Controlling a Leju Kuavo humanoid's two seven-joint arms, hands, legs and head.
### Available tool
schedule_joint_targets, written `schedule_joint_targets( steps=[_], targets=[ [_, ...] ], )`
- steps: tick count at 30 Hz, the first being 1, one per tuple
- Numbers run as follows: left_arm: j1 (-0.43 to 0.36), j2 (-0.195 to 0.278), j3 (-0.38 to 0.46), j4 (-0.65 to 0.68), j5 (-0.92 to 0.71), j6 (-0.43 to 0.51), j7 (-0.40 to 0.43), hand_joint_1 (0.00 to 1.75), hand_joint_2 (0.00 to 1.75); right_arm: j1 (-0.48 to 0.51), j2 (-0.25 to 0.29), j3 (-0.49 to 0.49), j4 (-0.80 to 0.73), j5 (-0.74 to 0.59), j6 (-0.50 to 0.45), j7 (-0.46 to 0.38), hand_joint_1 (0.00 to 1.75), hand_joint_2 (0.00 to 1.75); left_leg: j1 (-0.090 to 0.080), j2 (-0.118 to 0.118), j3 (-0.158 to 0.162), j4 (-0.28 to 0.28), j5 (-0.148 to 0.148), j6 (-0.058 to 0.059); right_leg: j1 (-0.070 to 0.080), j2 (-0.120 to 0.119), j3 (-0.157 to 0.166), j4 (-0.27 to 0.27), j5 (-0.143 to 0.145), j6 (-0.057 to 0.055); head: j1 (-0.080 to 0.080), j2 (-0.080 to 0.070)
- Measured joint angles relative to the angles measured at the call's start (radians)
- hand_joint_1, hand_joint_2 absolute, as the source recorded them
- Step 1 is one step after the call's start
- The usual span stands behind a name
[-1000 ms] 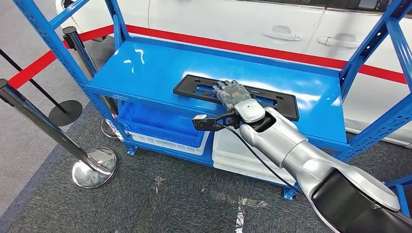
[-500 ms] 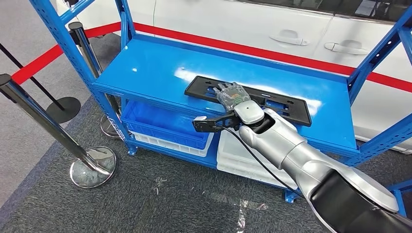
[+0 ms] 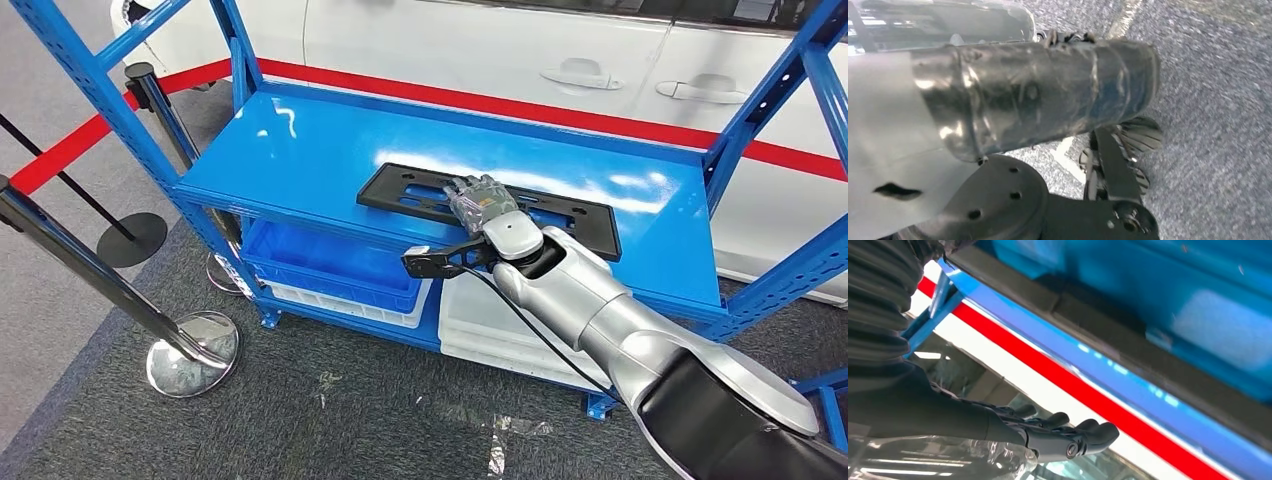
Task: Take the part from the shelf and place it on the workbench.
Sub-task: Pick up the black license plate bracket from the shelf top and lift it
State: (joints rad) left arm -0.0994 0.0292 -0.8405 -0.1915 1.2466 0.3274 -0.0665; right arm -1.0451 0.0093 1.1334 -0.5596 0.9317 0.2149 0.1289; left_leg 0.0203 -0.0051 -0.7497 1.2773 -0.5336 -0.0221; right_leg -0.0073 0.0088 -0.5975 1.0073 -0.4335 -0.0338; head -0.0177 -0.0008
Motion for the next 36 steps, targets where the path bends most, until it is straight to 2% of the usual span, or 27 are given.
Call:
schedule_joint_targets(
  steps=[2,3,4,5,7,9,11,13,14,15,16,18,19,20,22,24,26,27,28,29,30,31,33,34,35,36],
  targets=[
    [0.001,0.001,0.000,0.000,0.001,0.003,0.000,0.00,0.00,0.001,-0.001,0.001,0.004,0.010,0.006,0.008,0.00,1.75,0.003,0.001,0.048,-0.117,0.072,-0.001,-0.002,0.003,0.004,0.009,-0.010,0.007,0.000,0.000],
    [0.001,0.001,0.000,0.000,0.001,0.005,0.000,0.00,0.00,0.000,-0.003,0.001,0.006,0.013,0.010,0.013,0.00,1.75,0.002,0.001,0.077,-0.177,0.094,0.001,0.000,0.004,0.003,0.016,-0.017,0.012,-0.001,0.000],
    [0.000,0.002,0.000,0.000,0.002,0.006,0.000,0.00,0.00,-0.001,-0.005,0.001,0.008,0.015,0.014,0.017,0.00,1.75,0.001,0.000,0.097,-0.217,0.104,0.005,0.001,0.005,0.001,0.021,-0.021,0.018,-0.001,0.000],
    [-0.001,0.002,0.000,0.000,0.002,0.007,0.000,0.00,0.00,-0.002,-0.008,0.002,0.010,0.018,0.017,0.020,0.00,1.75,-0.001,-0.001,0.107,-0.235,0.102,0.009,0.003,0.004,0.000,0.024,-0.025,0.023,-0.001,0.000],
    [-0.001,0.002,0.000,0.000,0.003,0.009,0.000,0.00,0.00,-0.002,-0.015,0.002,0.015,0.023,0.024,0.025,0.00,1.75,-0.003,-0.002,0.109,-0.237,0.098,0.022,0.004,0.004,0.000,0.023,-0.026,0.032,-0.001,0.000],
    [0.001,0.001,0.000,0.000,0.004,0.010,0.001,0.00,0.00,-0.003,-0.024,0.002,0.019,0.028,0.032,0.027,0.00,1.75,-0.001,-0.002,0.116,-0.244,0.098,0.034,0.002,0.002,-0.007,0.042,-0.041,0.040,0.001,0.000],
    [0.001,0.001,0.000,0.000,0.005,0.012,0.001,0.00,0.00,-0.005,-0.034,0.003,0.023,0.035,0.039,0.030,0.00,1.75,0.001,-0.001,0.123,-0.250,0.097,0.045,-0.001,0.001,-0.050,0.131,-0.085,0.049,0.004,0.000],
    [0.000,0.001,0.000,0.000,0.006,0.013,0.001,0.00,0.00,0.000,-0.042,0.004,0.028,0.039,0.045,0.032,0.00,1.75,0.000,-0.001,0.127,-0.251,0.094,0.052,-0.003,0.000,-0.118,0.252,-0.126,0.054,0.005,0.000],
    [0.000,0.002,0.000,0.000,0.008,0.013,0.001,0.00,0.00,0.005,-0.046,0.004,0.030,0.040,0.048,0.033,0.00,1.75,0.000,-0.001,0.129,-0.251,0.091,0.053,-0.003,0.000,-0.141,0.286,-0.128,0.055,0.005,0.000],
    [0.000,0.002,0.001,0.000,0.009,0.013,0.001,0.00,0.00,0.009,-0.049,0.005,0.033,0.040,0.050,0.034,0.00,1.75,-0.001,-0.002,0.132,-0.251,0.089,0.054,-0.004,0.000,-0.149,0.287,-0.113,0.055,0.005,0.000],
    [0.001,0.002,0.001,0.000,0.011,0.014,0.001,0.00,0.00,0.011,-0.053,0.006,0.035,0.041,0.051,0.035,0.00,1.75,-0.001,-0.003,0.136,-0.250,0.086,0.053,-0.004,0.000,-0.137,0.251,-0.081,0.054,0.006,0.000],
    [0.002,0.001,0.001,0.000,0.013,0.014,0.001,0.00,0.00,0.010,-0.058,0.008,0.039,0.042,0.052,0.036,0.00,1.75,-0.001,-0.004,0.144,-0.250,0.079,0.048,-0.003,0.000,-0.083,0.124,-0.009,0.048,0.005,0.000],
    [0.002,0.001,0.001,0.000,0.013,0.014,0.001,0.00,0.00,0.008,-0.060,0.009,0.040,0.042,0.053,0.037,0.00,1.75,-0.003,-0.005,0.146,-0.249,0.076,0.044,0.000,0.000,-0.057,0.068,0.010,0.044,0.005,0.000],
    [0.001,0.001,0.001,0.000,0.014,0.014,0.001,0.00,0.00,0.006,-0.062,0.009,0.041,0.043,0.054,0.037,0.00,1.75,-0.004,-0.005,0.146,-0.250,0.075,0.040,0.002,0.000,-0.042,0.036,0.015,0.041,0.005,0.000],
    [-0.001,0.001,0.001,0.000,0.015,0.014,0.001,0.00,0.00,0.005,-0.065,0.010,0.042,0.043,0.056,0.037,0.00,1.75,-0.006,-0.005,0.147,-0.253,0.074,0.029,0.007,0.002,-0.033,0.018,0.009,0.035,0.004,0.000],
    [-0.001,0.002,0.001,0.000,0.016,0.016,0.000,0.00,0.00,0.008,-0.069,0.010,0.045,0.046,0.058,0.038,0.00,1.75,-0.008,0.000,0.145,-0.245,0.065,0.019,0.001,0.002,-0.024,0.009,0.010,0.028,0.003,0.000],
    [0.000,0.002,0.002,0.000,0.018,0.018,0.000,0.00,0.00,0.013,-0.077,0.010,0.049,0.052,0.063,0.042,0.00,1.75,-0.008,0.005,0.114,-0.176,0.027,0.013,-0.005,0.001,-0.013,0.000,0.010,0.017,0.002,0.000],
    [0.001,0.002,0.002,0.000,0.019,0.019,0.000,0.00,0.00,0.016,-0.082,0.010,0.050,0.055,0.067,0.045,0.31,1.75,-0.007,0.005,0.084,-0.115,0.000,0.011,-0.004,0.001,-0.011,0.000,0.008,0.013,0.002,0.000],
    [0.002,0.001,0.002,0.000,0.020,0.021,0.000,0.00,0.00,0.022,-0.086,0.010,0.052,0.059,0.070,0.047,0.73,1.75,-0.006,0.005,0.048,-0.049,-0.025,0.010,-0.003,0.001,-0.009,0.000,0.006,0.009,0.001,0.000],
    [0.001,0.001,0.002,0.000,0.020,0.024,0.000,0.00,0.00,0.029,-0.090,0.010,0.053,0.063,0.074,0.048,1.15,1.75,-0.006,0.005,0.017,0.002,-0.037,0.009,-0.002,0.002,-0.007,0.001,0.003,0.008,0.002,0.000],
    [0.002,0.001,0.002,0.000,0.020,0.027,0.000,0.00,0.00,0.036,-0.095,0.010,0.055,0.066,0.078,0.049,1.59,1.75,-0.006,0.005,0.000,0.022,-0.030,0.009,-0.001,0.002,-0.004,0.003,0.000,0.007,0.001,0.000],
    [0.002,0.001,0.002,0.000,0.020,0.029,0.000,0.00,0.00,0.043,-0.100,0.010,0.056,0.070,0.082,0.050,1.71,1.75,-0.005,0.005,0.004,0.001,-0.002,0.009,-0.001,0.003,0.000,0.005,-0.005,0.008,0.001,0.000],
    [0.002,0.002,0.003,0.000,0.020,0.033,-0.002,0.00,0.00,0.051,-0.109,0.010,0.057,0.070,0.091,0.050,1.75,1.75,-0.005,0.005,0.055,-0.120,0.073,0.012,-0.003,0.005,0.010,0.010,-0.017,0.015,0.001,0.000],
    [0.002,0.002,0.003,0.000,0.020,0.034,-0.003,0.00,0.00,0.053,-0.113,0.010,0.057,0.066,0.094,0.051,1.75,1.75,-0.005,0.004,0.084,-0.180,0.094,0.015,0.000,0.007,0.012,0.016,-0.023,0.020,0.002,0.000],
    [0.001,0.002,0.003,0.000,0.020,0.034,-0.005,0.00,0.00,0.054,-0.116,0.010,0.058,0.062,0.097,0.052,1.75,1.75,-0.006,0.003,0.102,-0.215,0.101,0.018,0.001,0.007,0.012,0.019,-0.028,0.025,0.002,0.000],
    [0.000,0.002,0.003,0.000,0.020,0.034,-0.006,0.00,0.00,0.055,-0.119,0.010,0.058,0.057,0.100,0.055,1.75,1.75,-0.007,0.002,0.110,-0.229,0.095,0.022,0.004,0.008,0.012,0.021,-0.031,0.029,0.003,0.000]
  ],
)
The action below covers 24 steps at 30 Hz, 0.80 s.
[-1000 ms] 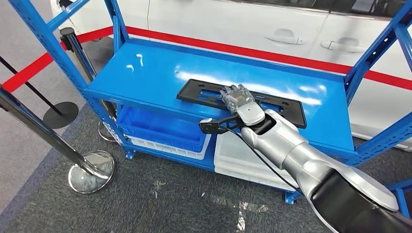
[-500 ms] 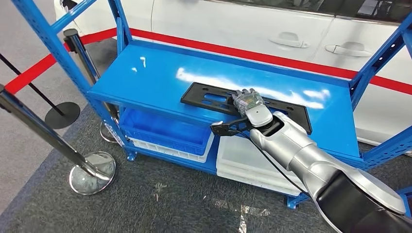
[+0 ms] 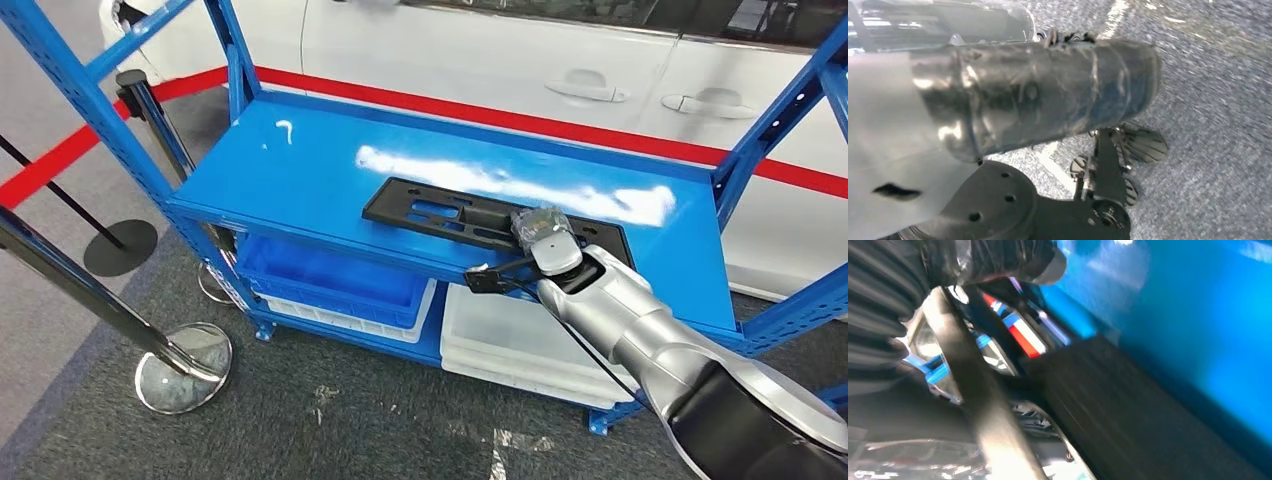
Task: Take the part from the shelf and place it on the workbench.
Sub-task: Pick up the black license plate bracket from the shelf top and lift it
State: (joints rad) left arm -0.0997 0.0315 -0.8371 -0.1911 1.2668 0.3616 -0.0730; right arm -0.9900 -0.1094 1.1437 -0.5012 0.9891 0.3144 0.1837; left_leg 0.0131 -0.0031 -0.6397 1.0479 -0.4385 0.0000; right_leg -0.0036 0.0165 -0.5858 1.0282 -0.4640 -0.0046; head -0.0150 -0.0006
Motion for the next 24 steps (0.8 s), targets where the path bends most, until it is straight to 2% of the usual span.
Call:
schedule_joint_targets(
  steps=[2,3,7,9,11,15,19,21,24],
  targets=[
    [-0.001,-0.001,0.000,0.000,0.000,0.000,-0.003,0.00,0.00,0.000,-0.004,0.000,0.001,-0.005,0.004,0.004,1.75,1.75,-0.001,-0.002,0.005,-0.004,-0.004,0.008,0.002,0.000,0.003,-0.002,-0.002,0.005,0.001,0.000],
    [0.000,-0.001,0.001,0.000,0.000,0.000,-0.005,0.00,0.00,0.000,-0.006,0.000,0.001,-0.007,0.005,0.005,1.75,1.75,-0.001,-0.002,0.008,-0.005,-0.004,0.011,0.003,0.000,0.008,-0.005,-0.004,0.002,0.002,0.000],
    [0.000,-0.002,0.001,0.000,-0.001,0.000,-0.011,0.00,0.00,0.003,-0.012,0.000,0.003,-0.021,0.014,0.000,1.75,1.75,-0.001,-0.003,0.018,-0.008,-0.008,0.014,0.004,-0.001,0.021,-0.010,-0.006,-0.029,0.004,0.000],
    [0.000,-0.002,0.001,0.000,-0.001,0.000,-0.012,0.00,0.00,0.007,-0.013,0.000,0.003,-0.024,0.014,-0.004,1.75,1.75,-0.004,-0.004,0.018,-0.008,-0.009,0.016,0.003,-0.001,0.023,-0.012,-0.005,-0.034,0.004,0.000],
    [0.000,-0.002,0.001,0.000,-0.001,-0.001,-0.015,0.00,0.00,0.008,-0.013,0.000,0.002,-0.023,0.003,-0.008,1.75,1.75,-0.006,-0.004,0.018,-0.007,-0.010,0.019,0.002,-0.002,0.024,-0.014,-0.005,-0.034,0.004,0.000],
    [0.000,-0.002,0.001,0.000,-0.001,-0.009,-0.028,0.00,0.00,0.009,-0.013,0.000,0.001,-0.022,-0.037,-0.025,1.75,1.75,-0.008,-0.004,0.018,-0.007,-0.010,0.023,0.002,-0.003,0.025,-0.016,-0.003,-0.028,0.004,0.000],
    [0.000,-0.002,0.001,0.000,-0.003,-0.028,-0.039,0.00,0.00,0.009,-0.009,0.000,-0.014,-0.019,-0.127,-0.066,1.75,1.75,-0.008,-0.004,0.018,-0.007,-0.009,0.023,0.000,-0.003,0.025,-0.018,-0.002,0.005,0.003,0.000],
    [0.000,-0.002,0.001,0.000,-0.009,-0.037,-0.043,0.00,0.00,0.008,-0.007,0.000,-0.035,-0.009,-0.193,-0.093,1.75,1.75,-0.008,-0.004,0.018,-0.008,-0.009,0.024,0.000,-0.003,0.024,-0.019,-0.001,0.010,0.003,0.000],
    [0.000,-0.002,0.001,0.000,-0.020,-0.045,-0.047,0.00,1.31,-0.004,0.001,0.000,-0.084,0.010,-0.276,-0.117,1.75,1.75,-0.008,-0.004,0.018,-0.011,-0.008,0.024,0.000,-0.003,0.022,-0.018,-0.001,0.012,0.003,0.000]
  ],
)
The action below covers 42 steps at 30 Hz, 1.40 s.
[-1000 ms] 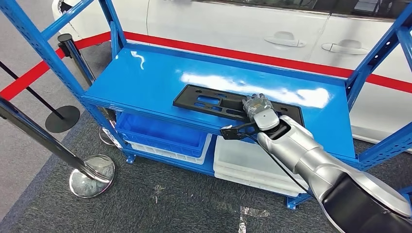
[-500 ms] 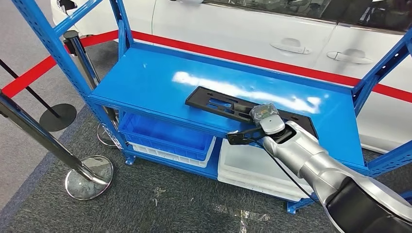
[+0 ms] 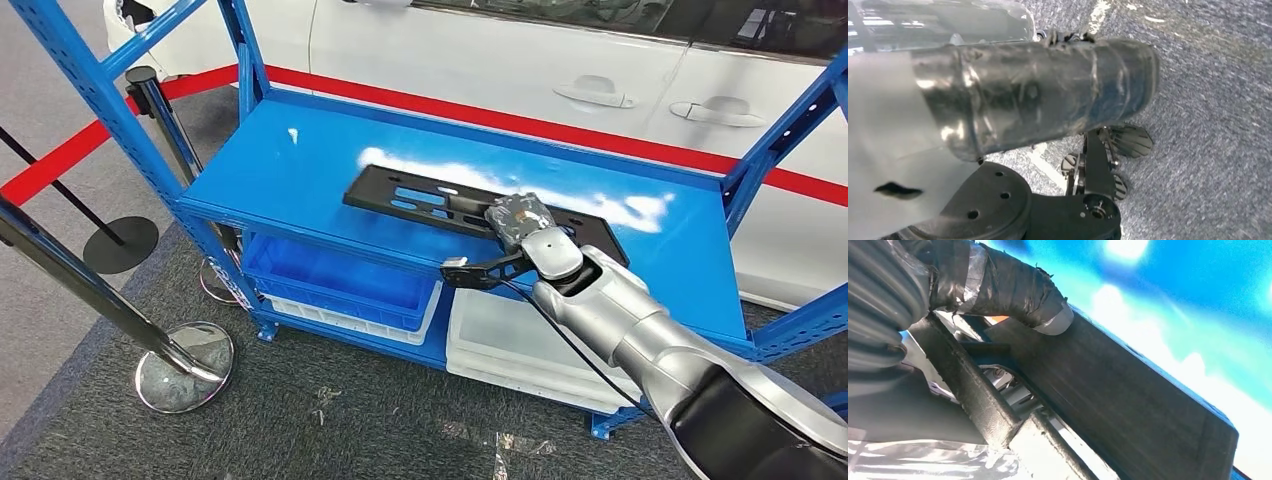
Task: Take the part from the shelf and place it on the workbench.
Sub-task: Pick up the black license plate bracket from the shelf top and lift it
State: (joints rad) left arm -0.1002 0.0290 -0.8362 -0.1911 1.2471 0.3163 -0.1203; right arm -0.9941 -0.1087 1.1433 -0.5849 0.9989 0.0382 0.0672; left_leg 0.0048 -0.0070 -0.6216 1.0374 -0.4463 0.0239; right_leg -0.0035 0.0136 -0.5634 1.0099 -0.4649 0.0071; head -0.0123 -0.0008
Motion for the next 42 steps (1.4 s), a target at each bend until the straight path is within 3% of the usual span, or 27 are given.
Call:
schedule_joint_targets(
  steps=[1,14,25,32,42],
  targets=[
    [0.000,0.000,0.000,0.000,-0.003,-0.001,-0.002,0.00,1.75,-0.007,0.003,0.000,-0.018,0.007,-0.016,-0.003,1.75,1.75,0.000,0.000,0.000,-0.001,0.001,0.000,0.000,0.000,0.000,0.000,0.000,0.000,0.000,0.000],
    [0.001,0.000,0.000,0.000,-0.033,-0.012,-0.020,0.00,1.75,-0.154,0.028,-0.020,-0.331,0.065,-0.009,-0.005,1.75,1.75,0.002,-0.001,0.001,-0.011,0.004,-0.004,0.001,-0.002,-0.004,0.000,-0.002,-0.001,0.000,0.000],
    [0.002,0.000,0.000,0.000,-0.018,-0.028,-0.035,0.00,1.75,-0.265,0.027,-0.044,-0.506,0.009,0.067,-0.006,1.75,1.75,0.002,-0.001,0.001,-0.011,0.005,-0.005,0.001,-0.001,-0.005,0.000,-0.002,-0.001,0.000,0.000],
    [0.003,0.000,0.000,0.000,-0.018,-0.043,-0.049,0.00,1.75,-0.278,0.002,-0.047,-0.631,-0.037,0.137,0.027,1.75,1.75,0.002,-0.001,0.002,-0.011,0.004,-0.005,0.001,-0.002,-0.005,0.000,-0.002,-0.001,0.000,0.000],
    [0.003,0.000,0.000,0.000,-0.021,-0.050,-0.068,0.00,1.75,-0.285,-0.031,-0.021,-0.748,-0.001,0.204,0.016,1.75,1.75,0.002,-0.001,0.002,-0.011,0.004,-0.005,0.001,-0.002,-0.005,0.000,-0.002,-0.001,0.000,0.000]
  ],
)
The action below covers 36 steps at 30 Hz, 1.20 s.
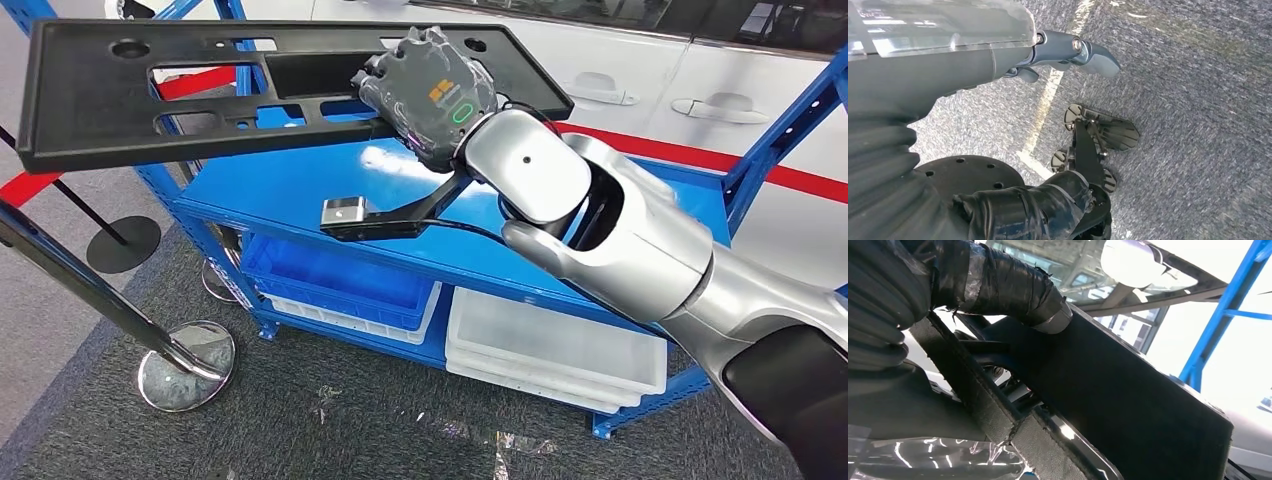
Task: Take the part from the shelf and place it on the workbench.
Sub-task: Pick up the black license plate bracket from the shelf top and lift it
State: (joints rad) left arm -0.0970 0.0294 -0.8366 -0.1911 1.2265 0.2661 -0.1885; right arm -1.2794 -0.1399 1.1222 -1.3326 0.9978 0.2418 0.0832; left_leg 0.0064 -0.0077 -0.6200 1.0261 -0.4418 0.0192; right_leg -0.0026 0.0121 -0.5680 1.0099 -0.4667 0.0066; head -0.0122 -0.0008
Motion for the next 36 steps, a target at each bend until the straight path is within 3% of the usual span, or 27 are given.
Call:
schedule_joint_targets(
  steps=[12,36],
  targets=[
    [0.000,0.002,0.000,0.000,-0.009,-0.006,0.016,0.00,1.75,0.001,-0.031,0.038,-0.088,0.007,0.021,0.007,1.75,1.75,0.000,0.000,0.000,0.000,0.000,0.000,0.000,0.000,0.000,0.000,0.000,0.000,0.000,0.000],
    [0.000,0.002,0.000,0.000,-0.012,0.007,0.017,0.00,1.75,0.078,-0.099,0.025,-0.142,0.010,-0.044,0.023,1.75,1.75,0.000,0.000,0.000,0.000,0.000,0.000,0.000,0.000,0.000,0.000,0.000,0.000,0.000,0.000]
  ],
)
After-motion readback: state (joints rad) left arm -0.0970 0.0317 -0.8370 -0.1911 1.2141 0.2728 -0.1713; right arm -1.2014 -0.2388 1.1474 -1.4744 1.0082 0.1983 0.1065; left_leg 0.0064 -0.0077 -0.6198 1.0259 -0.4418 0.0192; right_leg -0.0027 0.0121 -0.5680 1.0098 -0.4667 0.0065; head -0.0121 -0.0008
